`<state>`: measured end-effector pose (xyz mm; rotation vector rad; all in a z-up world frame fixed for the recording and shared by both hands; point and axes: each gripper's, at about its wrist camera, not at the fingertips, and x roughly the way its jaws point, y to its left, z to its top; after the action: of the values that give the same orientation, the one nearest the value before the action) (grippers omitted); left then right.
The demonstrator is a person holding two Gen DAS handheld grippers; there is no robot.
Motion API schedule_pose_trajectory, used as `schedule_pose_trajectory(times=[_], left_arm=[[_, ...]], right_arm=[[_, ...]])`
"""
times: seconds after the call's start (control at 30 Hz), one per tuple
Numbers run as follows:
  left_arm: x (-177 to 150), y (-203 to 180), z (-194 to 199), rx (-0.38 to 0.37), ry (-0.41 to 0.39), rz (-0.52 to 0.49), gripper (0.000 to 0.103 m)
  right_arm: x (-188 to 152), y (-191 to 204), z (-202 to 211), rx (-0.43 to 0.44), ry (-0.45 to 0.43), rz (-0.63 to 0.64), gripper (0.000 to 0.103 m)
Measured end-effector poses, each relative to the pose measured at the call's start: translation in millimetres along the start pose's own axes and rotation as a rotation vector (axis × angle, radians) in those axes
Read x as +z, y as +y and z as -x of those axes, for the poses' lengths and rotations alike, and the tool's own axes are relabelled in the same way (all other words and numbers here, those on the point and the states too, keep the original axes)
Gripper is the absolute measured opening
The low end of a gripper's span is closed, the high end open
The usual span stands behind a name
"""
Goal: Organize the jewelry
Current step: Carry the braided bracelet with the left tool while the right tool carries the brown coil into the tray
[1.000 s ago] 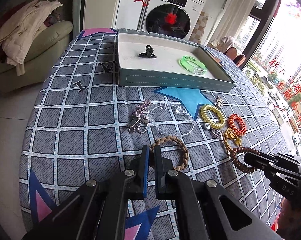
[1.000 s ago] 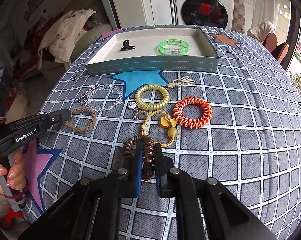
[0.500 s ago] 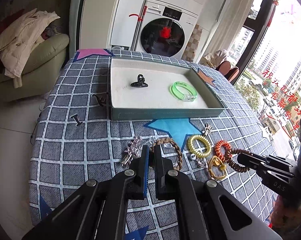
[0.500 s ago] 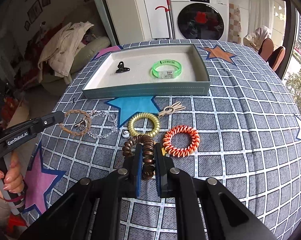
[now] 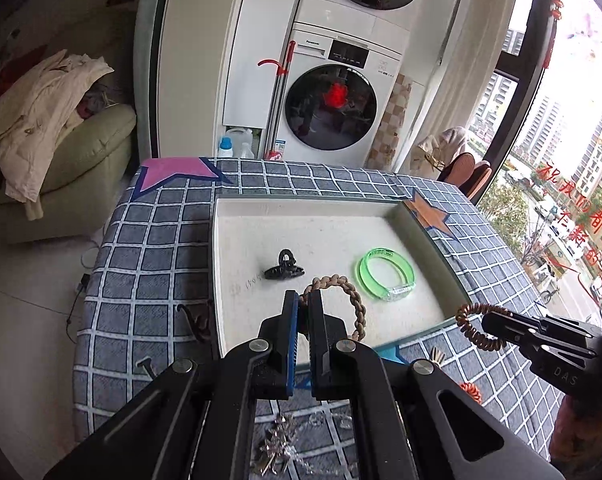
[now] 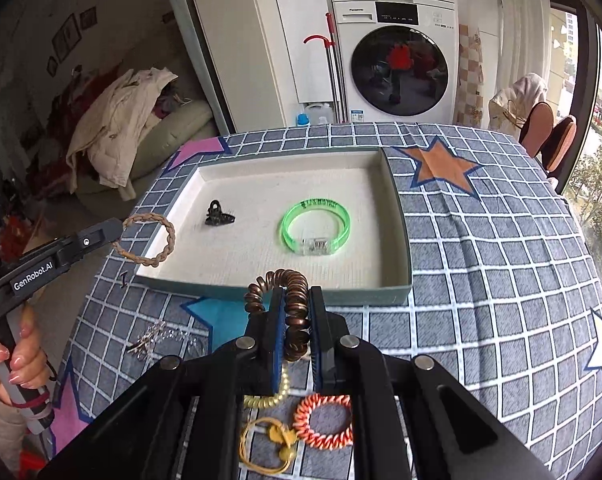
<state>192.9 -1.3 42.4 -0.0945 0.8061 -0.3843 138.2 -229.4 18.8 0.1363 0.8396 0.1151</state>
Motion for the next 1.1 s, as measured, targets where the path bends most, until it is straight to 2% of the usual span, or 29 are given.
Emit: schedule_pose_trajectory(times=[0.27,0.4,0.57,0.7,0.9,1.1], left_arm=[[9.6,2.4,-47.8,0.008,0.082,-0.002,0.024],[-0.2,2.9,-64.1,0.029,0.137,-0.032,0.024],[-5.2,6.0,-87.5,0.066,0.184,-0.035,0.024],[-3.8,8.2,-100.9,0.111,0.195,-0.028,0.024],[2.0,9.0,-116.7,0.182,0.192,-0.029,0.024],[1.6,-2.6,-122.6,0.259,0.172,-0.118,0.025]], right_arm=[[35.7,-15.1,-52.5,-0.019,0.047,-0.046,0.012],[34.5,-27.5,-73.1,-0.026,0.111,-0.099,0.012],[27.0,-34.7,-90.0,-0.046,0.158,-0.093,0.012],[28.7,-38.1,-106.8,-0.041,0.178,-0.114,0.012],[42.7,-38.3,-123.0,-0.066,0.147,-0.116,0.012],[45.3,-36.2,-134.5,-0.096,0.137,-0.096,0.013]])
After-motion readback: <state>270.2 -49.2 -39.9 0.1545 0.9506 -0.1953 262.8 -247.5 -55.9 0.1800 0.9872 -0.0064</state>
